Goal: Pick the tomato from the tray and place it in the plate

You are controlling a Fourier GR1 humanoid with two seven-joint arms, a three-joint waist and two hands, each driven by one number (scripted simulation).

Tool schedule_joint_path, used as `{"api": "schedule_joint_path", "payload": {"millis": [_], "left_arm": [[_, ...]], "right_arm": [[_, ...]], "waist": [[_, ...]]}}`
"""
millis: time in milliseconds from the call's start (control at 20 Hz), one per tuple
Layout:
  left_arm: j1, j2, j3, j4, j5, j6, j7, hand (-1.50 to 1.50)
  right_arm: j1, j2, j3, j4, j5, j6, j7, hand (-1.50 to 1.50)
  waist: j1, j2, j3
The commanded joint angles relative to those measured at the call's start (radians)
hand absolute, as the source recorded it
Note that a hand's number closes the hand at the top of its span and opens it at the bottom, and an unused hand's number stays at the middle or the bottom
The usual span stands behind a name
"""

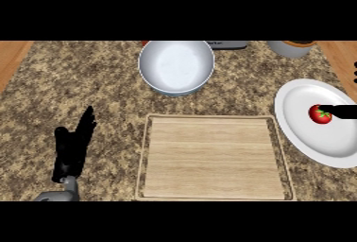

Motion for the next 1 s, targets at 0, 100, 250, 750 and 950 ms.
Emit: {"api": "schedule_joint_path", "payload": {"millis": [0, 100, 250, 750, 950], "left_arm": [[-0.033, -0.022, 0.000, 0.029, -0.017, 0.033, 0.003, 0.00], [-0.003, -0.017, -0.014, 0.017, -0.014, 0.009, -0.012, 0.00], [-0.060, -0.007, 0.011, 0.071, -0.016, 0.012, -0.010, 0.00], [-0.075, -0.008, 0.012, 0.035, -0.022, 0.003, 0.027, 0.00], [-0.068, 0.005, 0.039, 0.049, 0.011, -0.032, 0.020, 0.00]], "right_arm": [[0.018, -0.013, -0.130, -0.009, -0.164, 0.054, -0.082, -1.50], [0.062, -0.040, -0.155, 0.043, -0.211, 0.130, -0.134, -1.50], [0.115, -0.073, -0.155, 0.026, -0.259, 0.210, -0.130, -1.50], [0.178, -0.045, -0.051, 0.001, -0.325, 0.210, -0.249, -1.50], [0.146, -0.027, -0.011, 0.071, -0.318, 0.105, -0.293, -1.50]], "waist": [[-0.009, 0.002, 0.000], [0.005, 0.004, 0.000], [0.003, 0.004, -0.001], [0.007, 0.003, -0.001], [0.011, 0.004, -0.001]]}}
